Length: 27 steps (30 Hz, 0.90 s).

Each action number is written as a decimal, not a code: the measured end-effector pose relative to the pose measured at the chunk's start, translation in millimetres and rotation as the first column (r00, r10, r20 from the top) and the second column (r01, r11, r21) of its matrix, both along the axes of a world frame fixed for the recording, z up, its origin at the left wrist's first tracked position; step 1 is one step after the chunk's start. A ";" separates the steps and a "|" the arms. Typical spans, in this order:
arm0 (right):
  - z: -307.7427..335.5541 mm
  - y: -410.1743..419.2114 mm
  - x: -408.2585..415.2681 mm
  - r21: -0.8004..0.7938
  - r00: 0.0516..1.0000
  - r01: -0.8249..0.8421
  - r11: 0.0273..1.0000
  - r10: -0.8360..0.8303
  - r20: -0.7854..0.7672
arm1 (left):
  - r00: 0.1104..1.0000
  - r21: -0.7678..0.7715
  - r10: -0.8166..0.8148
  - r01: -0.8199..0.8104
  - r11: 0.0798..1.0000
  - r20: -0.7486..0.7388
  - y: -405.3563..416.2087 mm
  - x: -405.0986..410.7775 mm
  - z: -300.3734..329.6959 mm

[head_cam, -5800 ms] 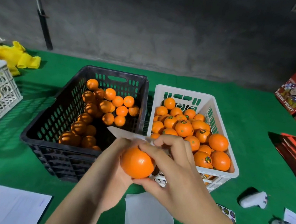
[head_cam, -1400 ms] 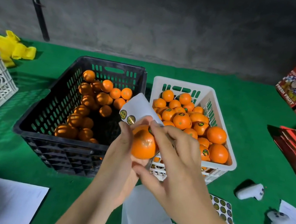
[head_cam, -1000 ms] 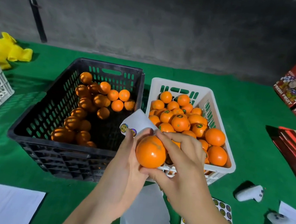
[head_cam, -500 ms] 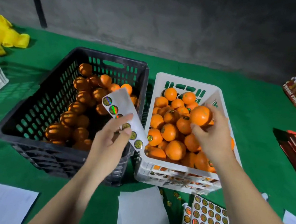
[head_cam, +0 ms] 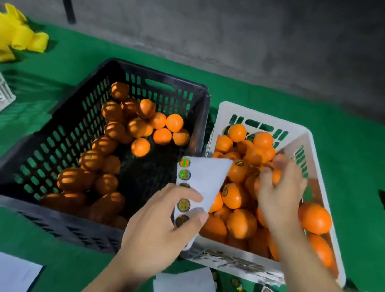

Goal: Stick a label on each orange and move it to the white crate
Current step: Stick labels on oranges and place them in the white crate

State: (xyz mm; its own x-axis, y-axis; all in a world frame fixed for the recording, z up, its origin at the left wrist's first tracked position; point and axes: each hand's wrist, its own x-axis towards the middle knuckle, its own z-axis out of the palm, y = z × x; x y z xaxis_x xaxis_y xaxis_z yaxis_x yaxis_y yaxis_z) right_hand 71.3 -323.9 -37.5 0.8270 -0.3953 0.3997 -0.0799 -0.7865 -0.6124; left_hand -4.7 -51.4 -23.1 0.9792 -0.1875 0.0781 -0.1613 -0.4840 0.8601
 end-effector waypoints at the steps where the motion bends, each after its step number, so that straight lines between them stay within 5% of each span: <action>1: -4.6 18.6 -23.3 0.083 0.994 -0.093 0.992 0.089 0.057 | 1.000 -0.038 0.024 -0.025 0.999 -0.006 0.2 0.0 -1.1; 4: -16.6 65.3 -77.6 0.493 0.919 -0.285 0.822 0.380 -0.103 | 0.999 -0.190 0.028 -0.035 0.981 -0.037 5.1 1.8 -7.1; 9: -17.1 73.1 -79.1 0.745 0.672 -0.445 0.497 0.735 -0.089 | 0.933 -0.573 -0.317 0.168 0.802 -0.169 17.5 10.1 1.2; 13: -17.7 74.1 -69.5 0.762 0.820 -0.406 0.504 0.569 0.061 | 0.905 -0.525 -0.383 0.238 0.817 -0.187 18.1 42.0 8.0; 19: -27.3 94.4 -51.8 0.814 0.935 -0.330 0.477 0.283 0.213 | 0.975 -0.143 -0.188 0.171 0.975 -0.116 16.9 127.1 -5.9; 21: -31.5 90.1 -51.2 0.845 0.958 -0.268 0.462 0.224 0.181 | 0.980 0.159 -0.162 0.179 0.971 -0.113 25.4 165.3 -24.5; 22: -33.8 87.5 -52.0 0.830 0.958 -0.267 0.490 0.229 0.172 | 0.972 0.386 -0.193 0.230 0.893 -0.132 30.9 183.3 -35.6; 24: -36.0 85.6 -54.5 0.768 0.958 -0.263 0.585 0.250 0.138 | 0.950 0.771 -0.246 0.302 0.560 -0.193 44.0 212.9 -61.4; 26: -35.3 87.2 -55.8 0.711 0.964 -0.254 0.655 0.233 0.130 | 0.939 0.901 -0.206 0.327 0.287 -0.275 52.9 230.8 -87.4; 27: -34.5 88.6 -55.3 0.681 0.963 -0.260 0.685 0.231 0.136 | 0.934 0.901 -0.143 0.354 0.250 -0.327 54.7 237.4 -96.9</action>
State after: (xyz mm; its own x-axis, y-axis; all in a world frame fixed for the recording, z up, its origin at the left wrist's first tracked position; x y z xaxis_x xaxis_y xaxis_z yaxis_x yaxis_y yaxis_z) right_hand 16.0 -235.3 -72.0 0.9253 -0.3559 0.1311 0.0883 -0.1338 -0.9871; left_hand 232.8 3.3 -120.0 0.8447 -0.2619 -0.4668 -0.3625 -0.9216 -0.1389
